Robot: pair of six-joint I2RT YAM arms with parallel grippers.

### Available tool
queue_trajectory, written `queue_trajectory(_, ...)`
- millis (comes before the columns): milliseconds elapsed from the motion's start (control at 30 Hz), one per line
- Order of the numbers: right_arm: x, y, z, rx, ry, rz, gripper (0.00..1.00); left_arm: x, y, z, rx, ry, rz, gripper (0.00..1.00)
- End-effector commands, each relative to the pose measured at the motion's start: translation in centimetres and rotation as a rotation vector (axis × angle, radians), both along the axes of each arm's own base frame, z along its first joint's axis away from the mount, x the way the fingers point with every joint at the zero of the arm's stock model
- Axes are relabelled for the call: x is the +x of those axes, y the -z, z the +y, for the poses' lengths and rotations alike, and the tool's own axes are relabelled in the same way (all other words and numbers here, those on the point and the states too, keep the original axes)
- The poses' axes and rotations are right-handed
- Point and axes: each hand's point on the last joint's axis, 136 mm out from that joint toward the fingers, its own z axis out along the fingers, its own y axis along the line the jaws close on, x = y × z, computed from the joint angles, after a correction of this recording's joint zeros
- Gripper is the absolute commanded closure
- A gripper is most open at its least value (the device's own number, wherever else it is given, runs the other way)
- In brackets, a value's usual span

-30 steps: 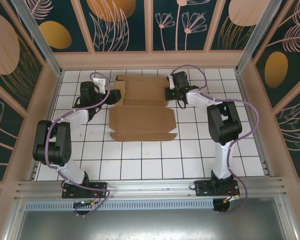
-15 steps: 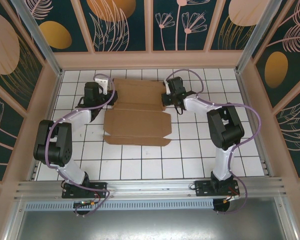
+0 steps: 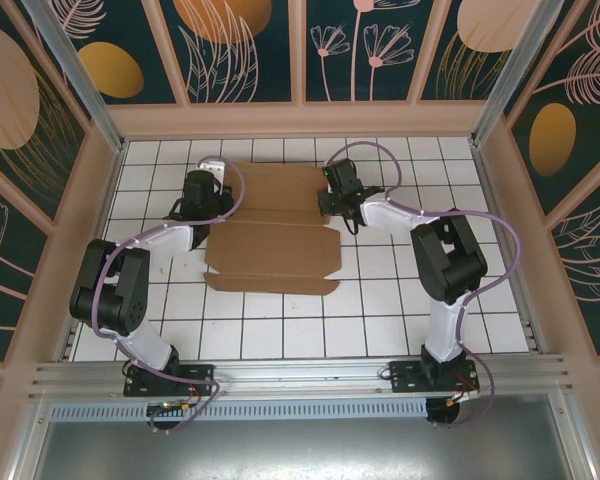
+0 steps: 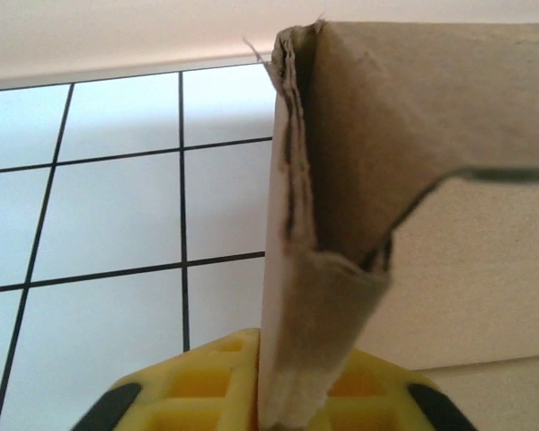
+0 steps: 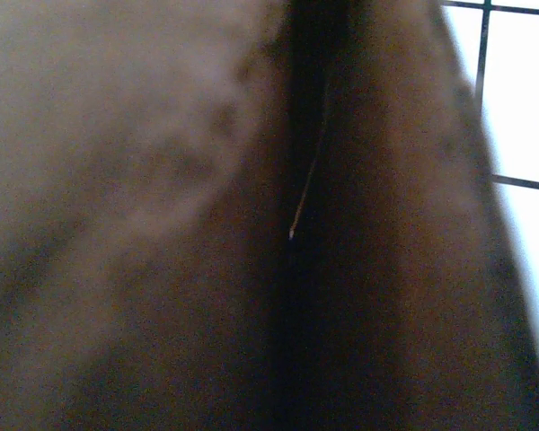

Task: Fold the paper box

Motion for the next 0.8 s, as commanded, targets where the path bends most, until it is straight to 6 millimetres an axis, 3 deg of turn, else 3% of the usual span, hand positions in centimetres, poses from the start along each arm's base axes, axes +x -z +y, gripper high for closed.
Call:
queue_trajectory(0,-1.6,1.1,-2.3,-0.094,0.123,0.057,1.00,0.4,-1.2,2.7,0.053,-0.146,-0.056,0.92)
queue_trajectory(133,-1.4,0.4,-2.5,-0.114,0.209,0.012,1.00,0.0,-1.1,2.7,0.065,-0.179,-0.078,0.99)
queue_trajectory(267,-1.2,0.0,-2.9,-0.126,0.259,-0.036,1.00,-0.2,-1.3,2.3,0.037,-0.173,-0.091,0.97)
queue_trajectory(533,-0.5,-0.1,-4.4,-0.116,0.231,-0.100,0.97,-1.3,-0.5,0.4,-0.150,-0.133,-0.049,0.54)
queue_trajectory(700,-0.6,-0.5,-3.6,-0.089,0.125,-0.128,0.90,-2.5,-1.5,-0.4,-0.271,-0.117,-0.056,0.44)
queue_trajectory(767,0.1,-0.7,-4.8,-0.077,0.133,-0.128,0.86,-3.1,-2.5,-0.7,-0.314,-0.099,-0.071,0.42)
